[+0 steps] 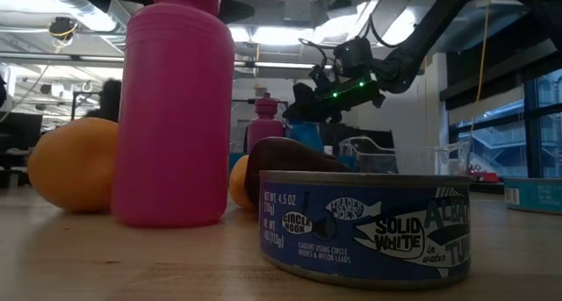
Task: Pick & Place Food Item
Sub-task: Put the blue water bottle into the blue bin
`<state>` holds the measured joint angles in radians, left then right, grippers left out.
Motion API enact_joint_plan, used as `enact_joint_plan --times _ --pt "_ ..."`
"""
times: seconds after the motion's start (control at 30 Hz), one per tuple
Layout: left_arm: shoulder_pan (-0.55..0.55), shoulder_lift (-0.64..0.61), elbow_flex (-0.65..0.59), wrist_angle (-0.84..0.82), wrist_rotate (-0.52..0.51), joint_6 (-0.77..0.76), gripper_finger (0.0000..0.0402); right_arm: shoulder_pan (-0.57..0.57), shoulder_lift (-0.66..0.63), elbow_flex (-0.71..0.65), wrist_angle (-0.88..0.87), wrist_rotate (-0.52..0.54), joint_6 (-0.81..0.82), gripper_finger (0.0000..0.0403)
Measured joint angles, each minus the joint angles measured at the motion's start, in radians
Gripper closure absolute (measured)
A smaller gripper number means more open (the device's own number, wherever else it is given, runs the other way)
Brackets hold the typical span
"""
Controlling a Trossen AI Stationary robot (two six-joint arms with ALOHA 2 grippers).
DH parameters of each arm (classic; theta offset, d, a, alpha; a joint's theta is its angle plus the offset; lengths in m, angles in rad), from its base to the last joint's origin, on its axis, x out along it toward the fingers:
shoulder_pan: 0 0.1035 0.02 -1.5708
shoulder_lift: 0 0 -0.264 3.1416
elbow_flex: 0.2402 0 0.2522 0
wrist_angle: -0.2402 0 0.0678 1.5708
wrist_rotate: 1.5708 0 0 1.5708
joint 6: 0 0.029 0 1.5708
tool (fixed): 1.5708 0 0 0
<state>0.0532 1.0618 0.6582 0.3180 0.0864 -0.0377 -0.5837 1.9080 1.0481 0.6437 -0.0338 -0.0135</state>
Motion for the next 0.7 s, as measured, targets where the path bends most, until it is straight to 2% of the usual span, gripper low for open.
enact_joint_plan --times 0.2,0.4,0.7 --pt "0.0 0.0 0.0 0.0 0.0 0.0 0.0162 -0.002 0.005 0.0 0.022 0.0 0.002 0.0184" --pt "0.0 0.0 0.0 0.0 0.0 0.005 0.0162 -0.002 0.005 -0.001 0.028 0.0 0.003 0.017" --pt "0.0 0.0 0.0 0.0 0.0 0.007 0.0162 -0.002 0.006 -0.002 0.104 0.0 0.005 0.0181"
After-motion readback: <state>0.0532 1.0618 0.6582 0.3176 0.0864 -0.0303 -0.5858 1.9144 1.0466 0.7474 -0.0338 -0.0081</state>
